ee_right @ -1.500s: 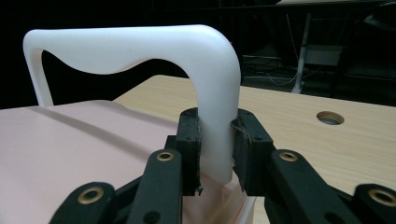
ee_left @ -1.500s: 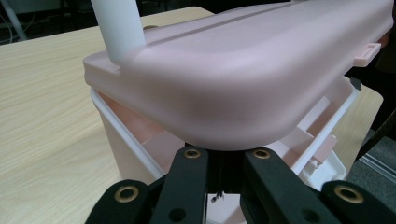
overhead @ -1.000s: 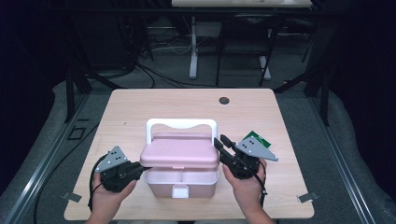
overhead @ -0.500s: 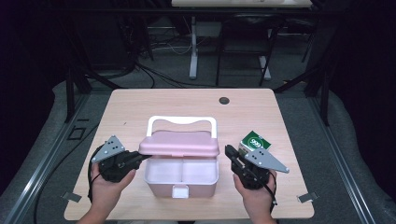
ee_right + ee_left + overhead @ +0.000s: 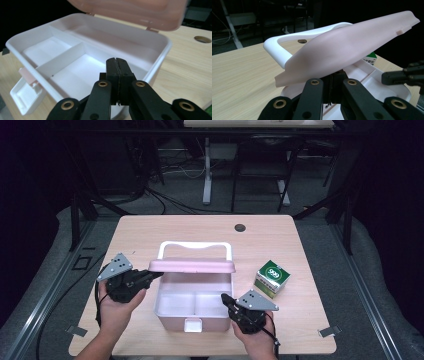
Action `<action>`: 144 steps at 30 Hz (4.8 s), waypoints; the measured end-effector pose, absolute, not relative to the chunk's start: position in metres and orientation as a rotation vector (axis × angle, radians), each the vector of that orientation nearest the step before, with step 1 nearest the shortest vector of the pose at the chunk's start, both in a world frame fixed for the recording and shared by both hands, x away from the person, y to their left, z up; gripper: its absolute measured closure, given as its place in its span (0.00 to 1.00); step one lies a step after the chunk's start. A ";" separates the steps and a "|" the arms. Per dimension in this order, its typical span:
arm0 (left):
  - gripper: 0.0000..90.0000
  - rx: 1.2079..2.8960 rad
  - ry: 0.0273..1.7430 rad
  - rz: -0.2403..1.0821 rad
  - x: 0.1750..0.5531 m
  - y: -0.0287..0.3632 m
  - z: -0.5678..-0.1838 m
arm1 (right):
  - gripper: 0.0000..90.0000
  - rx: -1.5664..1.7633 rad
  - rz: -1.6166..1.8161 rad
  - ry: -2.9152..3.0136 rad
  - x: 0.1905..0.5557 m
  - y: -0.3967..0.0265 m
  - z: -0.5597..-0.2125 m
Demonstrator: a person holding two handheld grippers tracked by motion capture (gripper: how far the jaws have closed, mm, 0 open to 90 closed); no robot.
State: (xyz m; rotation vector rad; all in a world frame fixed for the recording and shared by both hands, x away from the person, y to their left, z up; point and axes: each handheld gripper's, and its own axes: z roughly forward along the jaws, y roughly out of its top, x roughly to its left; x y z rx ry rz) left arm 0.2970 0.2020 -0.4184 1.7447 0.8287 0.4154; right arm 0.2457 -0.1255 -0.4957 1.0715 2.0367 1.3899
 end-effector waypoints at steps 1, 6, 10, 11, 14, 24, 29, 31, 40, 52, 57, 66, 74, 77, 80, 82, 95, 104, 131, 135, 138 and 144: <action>1.00 1.744 0.830 0.415 0.298 0.202 -0.418 | 1.00 1.066 1.385 2.055 0.245 -0.125 -0.497; 1.00 1.754 0.831 0.435 0.304 0.201 -0.412 | 1.00 1.068 1.379 2.086 0.243 -0.121 -0.501; 1.00 1.755 0.834 0.435 0.309 0.201 -0.409 | 1.00 1.061 1.388 2.093 0.242 -0.121 -0.502; 1.00 1.752 0.837 0.433 0.310 0.201 -0.408 | 1.00 1.060 1.385 2.091 0.242 -0.121 -0.502; 1.00 1.746 0.841 0.433 0.313 0.200 -0.407 | 1.00 1.066 1.384 2.091 0.242 -0.121 -0.502; 0.99 1.741 0.872 0.467 0.325 0.203 -0.400 | 1.00 1.061 1.384 2.106 0.242 -0.120 -0.501; 0.99 1.759 0.893 0.487 0.331 0.205 -0.398 | 1.00 1.054 1.382 2.109 0.242 -0.119 -0.501; 0.99 1.768 0.903 0.487 0.333 0.205 -0.397 | 1.00 1.057 1.382 2.110 0.242 -0.119 -0.501; 0.98 1.819 0.918 0.509 0.342 0.203 -0.392 | 1.00 1.061 1.383 2.111 0.242 -0.120 -0.501; 0.98 1.796 0.966 0.554 0.359 0.202 -0.396 | 1.00 1.060 1.385 2.112 0.242 -0.120 -0.501; 0.98 1.786 1.002 0.558 0.366 0.206 -0.396 | 1.00 1.058 1.387 2.111 0.242 -0.120 -0.501; 0.97 1.820 1.115 0.596 0.384 0.216 -0.399 | 1.00 1.057 1.384 2.109 0.242 -0.120 -0.501; 0.97 1.895 1.207 0.598 0.393 0.223 -0.403 | 1.00 1.059 1.386 2.108 0.242 -0.120 -0.501; 0.96 1.951 1.234 0.587 0.395 0.225 -0.402 | 1.00 1.069 1.384 2.108 0.242 -0.120 -0.501; 0.96 2.002 1.253 0.575 0.396 0.227 -0.400 | 1.00 1.061 1.378 2.110 0.241 -0.119 -0.501; 0.96 2.054 1.257 0.546 0.398 0.228 -0.400 | 1.00 1.063 1.377 2.110 0.241 -0.119 -0.501; 0.94 2.432 1.304 0.380 0.407 0.219 -0.404 | 1.00 1.064 1.378 2.112 0.241 -0.118 -0.501; 0.94 2.676 1.318 0.340 0.407 0.208 -0.398 | 1.00 1.049 1.380 2.132 0.241 -0.115 -0.502; 0.73 2.927 0.875 0.191 0.396 0.197 -0.399 | 1.00 1.041 1.399 2.138 0.242 -0.116 -0.502; 0.72 2.994 0.740 0.132 0.390 0.188 -0.399 | 1.00 1.040 1.401 2.142 0.242 -0.116 -0.502; 0.72 3.019 0.642 0.135 0.386 0.180 -0.399 | 0.99 1.040 1.401 2.143 0.242 -0.116 -0.502; 0.73 3.049 0.460 0.146 0.380 0.164 -0.397 | 0.99 1.037 1.398 2.146 0.241 -0.116 -0.502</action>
